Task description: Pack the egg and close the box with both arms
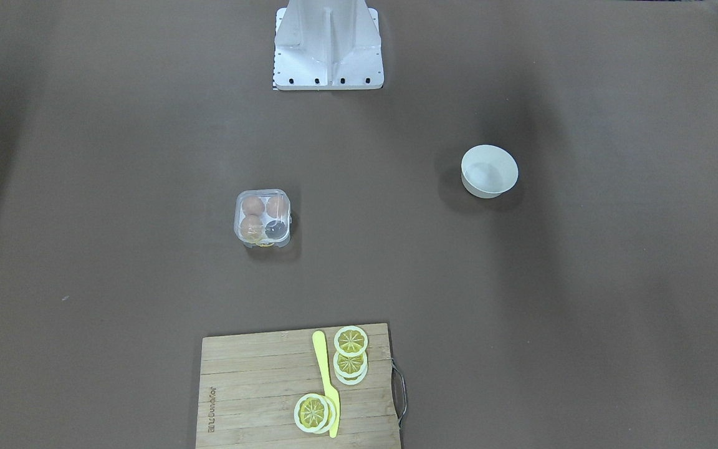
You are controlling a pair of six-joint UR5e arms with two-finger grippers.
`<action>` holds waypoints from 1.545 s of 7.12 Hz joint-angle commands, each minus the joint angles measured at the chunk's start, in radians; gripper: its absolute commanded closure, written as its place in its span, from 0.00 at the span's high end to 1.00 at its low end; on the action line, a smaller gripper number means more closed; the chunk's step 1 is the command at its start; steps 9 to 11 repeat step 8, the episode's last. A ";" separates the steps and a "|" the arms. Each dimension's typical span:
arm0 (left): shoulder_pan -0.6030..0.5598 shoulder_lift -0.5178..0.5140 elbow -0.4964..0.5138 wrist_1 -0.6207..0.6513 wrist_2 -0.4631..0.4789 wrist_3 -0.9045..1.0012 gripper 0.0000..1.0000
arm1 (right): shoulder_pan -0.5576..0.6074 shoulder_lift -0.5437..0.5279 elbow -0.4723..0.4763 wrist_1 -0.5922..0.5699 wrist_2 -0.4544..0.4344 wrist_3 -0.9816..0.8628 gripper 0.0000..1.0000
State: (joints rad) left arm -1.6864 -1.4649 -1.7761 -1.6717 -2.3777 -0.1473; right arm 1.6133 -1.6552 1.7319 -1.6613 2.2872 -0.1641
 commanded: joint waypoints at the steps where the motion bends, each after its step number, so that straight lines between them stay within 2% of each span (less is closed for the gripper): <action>1: -0.001 0.000 0.000 0.001 0.000 0.000 0.98 | -0.001 0.000 0.000 0.000 0.000 0.000 1.00; 11: 0.001 0.000 0.000 0.001 0.000 0.000 0.98 | -0.001 0.000 0.000 0.000 0.011 0.000 1.00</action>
